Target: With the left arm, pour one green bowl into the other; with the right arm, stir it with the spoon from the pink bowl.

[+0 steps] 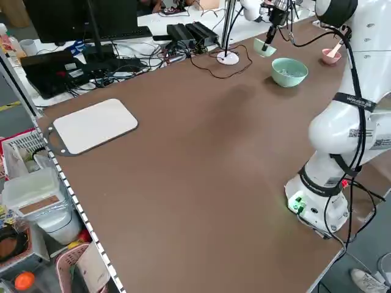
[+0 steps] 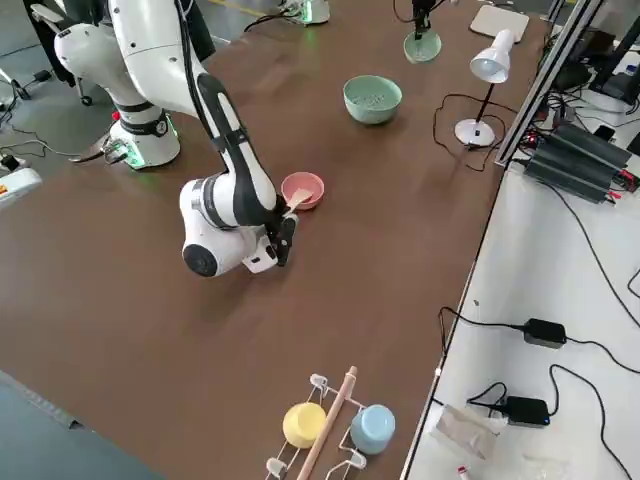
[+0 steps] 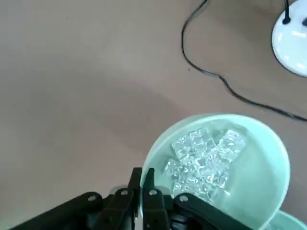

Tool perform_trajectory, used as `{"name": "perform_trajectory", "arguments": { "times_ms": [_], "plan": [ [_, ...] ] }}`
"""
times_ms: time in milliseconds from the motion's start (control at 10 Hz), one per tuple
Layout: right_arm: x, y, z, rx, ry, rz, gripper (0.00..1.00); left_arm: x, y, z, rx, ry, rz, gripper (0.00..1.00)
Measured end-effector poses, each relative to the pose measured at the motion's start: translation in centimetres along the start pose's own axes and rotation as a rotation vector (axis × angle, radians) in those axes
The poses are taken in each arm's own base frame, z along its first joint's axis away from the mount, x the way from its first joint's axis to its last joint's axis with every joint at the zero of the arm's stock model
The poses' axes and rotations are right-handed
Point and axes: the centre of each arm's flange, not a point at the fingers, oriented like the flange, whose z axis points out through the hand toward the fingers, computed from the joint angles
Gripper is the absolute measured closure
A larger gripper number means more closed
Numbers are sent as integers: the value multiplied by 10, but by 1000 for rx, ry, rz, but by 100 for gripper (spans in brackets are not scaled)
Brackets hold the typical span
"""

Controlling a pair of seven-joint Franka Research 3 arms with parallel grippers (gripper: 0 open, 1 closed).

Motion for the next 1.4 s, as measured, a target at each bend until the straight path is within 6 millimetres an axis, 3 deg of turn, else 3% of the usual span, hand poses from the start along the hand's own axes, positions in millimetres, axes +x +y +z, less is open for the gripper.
{"name": "perform_trajectory", "arguments": {
  "times_ms": [400, 700, 900, 1200, 1400],
  "plan": [
    [0, -2, -1, 17, 4, -6, 94, -74, 26, 10, 70, 184, -29, 96],
    [4, -7, -4, 40, -4, -18, 94, -111, 33, 12, 98, 320, -6, 96],
    [5, -11, -13, 63, -4, -26, 94, -139, 35, 23, 150, 414, 28, 96],
    [16, -26, -25, 89, -19, 39, 94, -167, 39, 46, 211, 542, 66, 96],
    [29, -47, -39, 81, -25, 83, 94, -172, 36, 37, 246, 618, 70, 96]
  ]
}}
